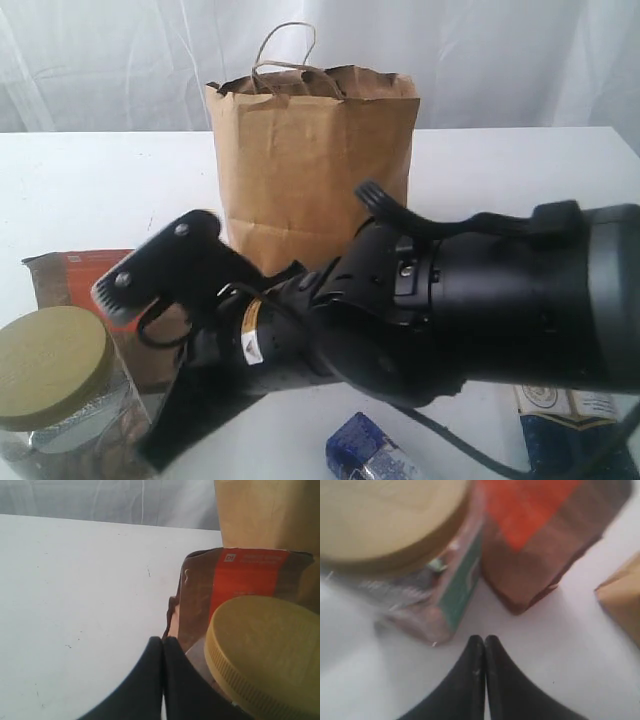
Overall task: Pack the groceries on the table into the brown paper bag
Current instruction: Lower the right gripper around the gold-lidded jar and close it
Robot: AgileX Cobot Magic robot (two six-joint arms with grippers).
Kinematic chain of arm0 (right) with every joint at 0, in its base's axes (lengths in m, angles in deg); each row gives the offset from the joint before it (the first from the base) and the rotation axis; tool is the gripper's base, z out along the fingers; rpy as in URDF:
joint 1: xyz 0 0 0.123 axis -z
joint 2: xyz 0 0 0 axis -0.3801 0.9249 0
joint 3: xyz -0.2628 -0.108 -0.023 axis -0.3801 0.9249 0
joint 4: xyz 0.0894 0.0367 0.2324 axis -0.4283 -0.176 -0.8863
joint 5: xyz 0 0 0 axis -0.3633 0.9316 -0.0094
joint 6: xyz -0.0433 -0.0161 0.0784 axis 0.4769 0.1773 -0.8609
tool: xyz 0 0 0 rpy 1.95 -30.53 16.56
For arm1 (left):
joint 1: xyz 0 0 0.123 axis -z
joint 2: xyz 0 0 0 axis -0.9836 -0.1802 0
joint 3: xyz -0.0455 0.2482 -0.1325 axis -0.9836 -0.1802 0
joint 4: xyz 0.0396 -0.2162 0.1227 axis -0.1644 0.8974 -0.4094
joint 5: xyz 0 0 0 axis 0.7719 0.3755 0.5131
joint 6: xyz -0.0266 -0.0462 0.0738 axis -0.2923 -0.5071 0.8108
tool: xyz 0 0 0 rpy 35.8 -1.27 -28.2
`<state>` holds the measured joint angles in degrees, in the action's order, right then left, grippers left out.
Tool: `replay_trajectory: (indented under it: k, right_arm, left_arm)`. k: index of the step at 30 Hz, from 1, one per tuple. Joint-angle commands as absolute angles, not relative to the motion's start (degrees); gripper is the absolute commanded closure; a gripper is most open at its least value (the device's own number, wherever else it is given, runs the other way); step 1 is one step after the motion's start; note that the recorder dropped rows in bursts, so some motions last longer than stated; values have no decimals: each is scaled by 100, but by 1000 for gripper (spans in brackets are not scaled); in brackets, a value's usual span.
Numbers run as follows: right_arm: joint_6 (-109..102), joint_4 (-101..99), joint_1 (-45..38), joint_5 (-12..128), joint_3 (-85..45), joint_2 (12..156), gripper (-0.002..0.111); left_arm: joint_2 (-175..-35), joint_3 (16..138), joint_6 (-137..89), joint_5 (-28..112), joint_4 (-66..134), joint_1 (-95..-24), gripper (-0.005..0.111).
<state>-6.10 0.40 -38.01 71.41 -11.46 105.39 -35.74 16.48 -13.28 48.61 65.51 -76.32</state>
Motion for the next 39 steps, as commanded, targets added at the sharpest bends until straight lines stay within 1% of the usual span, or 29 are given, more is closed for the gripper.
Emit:
replay_trajectory:
  k: [1, 6, 11, 14, 17, 20, 23, 24, 25, 26, 31, 32, 34, 35, 37, 39]
  right_arm:
    - [-2304, 58, -3369, 5816, -871, 10860, 108]
    - [-2322, 202, -3472, 5497, -858, 10878, 108]
    - [-2046, 255, -3456, 5559, -858, 10904, 108]
    - [-2081, 243, -3289, 4848, -742, 11137, 108]
    - [-3058, 218, -3229, 4436, -752, 11459, 108]
    - [-3854, 507, -3341, 4175, -752, 11499, 108]
    - [-4395, 1543, -3477, 3405, -752, 11499, 108]
    - [-4667, 2283, -3476, 2936, -752, 11542, 108]
    - [-4888, 2516, -3476, 2895, -752, 11570, 108]
    - [-5240, 2719, -3476, 3071, -752, 11595, 108]
    - [-5414, 2972, -3476, 3737, -752, 11595, 108]
    - [-6042, 3463, -3490, 3685, -752, 11595, 108]
    - [-7498, 4881, -3526, 3242, -752, 11595, 108]
    - [-8235, 5805, -3578, 2741, -752, 11595, 108]
    - [-8705, 6764, -3661, 1829, -752, 11595, 108]
    - [-8692, 6846, -3708, 1777, -752, 11595, 108]
  left_arm:
    - [-3550, 1633, -1390, 5045, 6669, -7601, 107]
    - [-3550, 1633, -2105, 5742, 7030, -7601, 107]
    - [-3550, 1633, -1999, 5471, 7281, -7601, 107]
    - [-3550, 1633, -1805, 5430, 7270, -7601, 107]
    - [-3550, 1633, -1494, 5442, 7270, -7601, 107]
    - [-3550, 1633, -1274, 5430, 7257, -7601, 107]
    - [-3550, 1633, -1275, 5442, 7257, -7601, 107]
    - [-3550, 1633, -1275, 5464, 7107, -7601, 107]
    - [-3550, 1633, -1275, 5476, 7007, -7601, 107]
    - [-3550, 1633, -1275, 5486, 6863, -7601, 107]
    - [-3550, 1633, -1313, 5611, 6886, -7601, 107]
    - [-3550, 1633, -1313, 5611, 6886, -7601, 107]
    - [-3550, 1633, -1291, 5610, 6859, -7601, 107]
    - [-3550, 1633, -1291, 5598, 6784, -7601, 107]
    - [-3550, 1633, -1291, 5598, 6759, -7601, 107]
    - [-3550, 1633, -1291, 5598, 6759, -7601, 107]
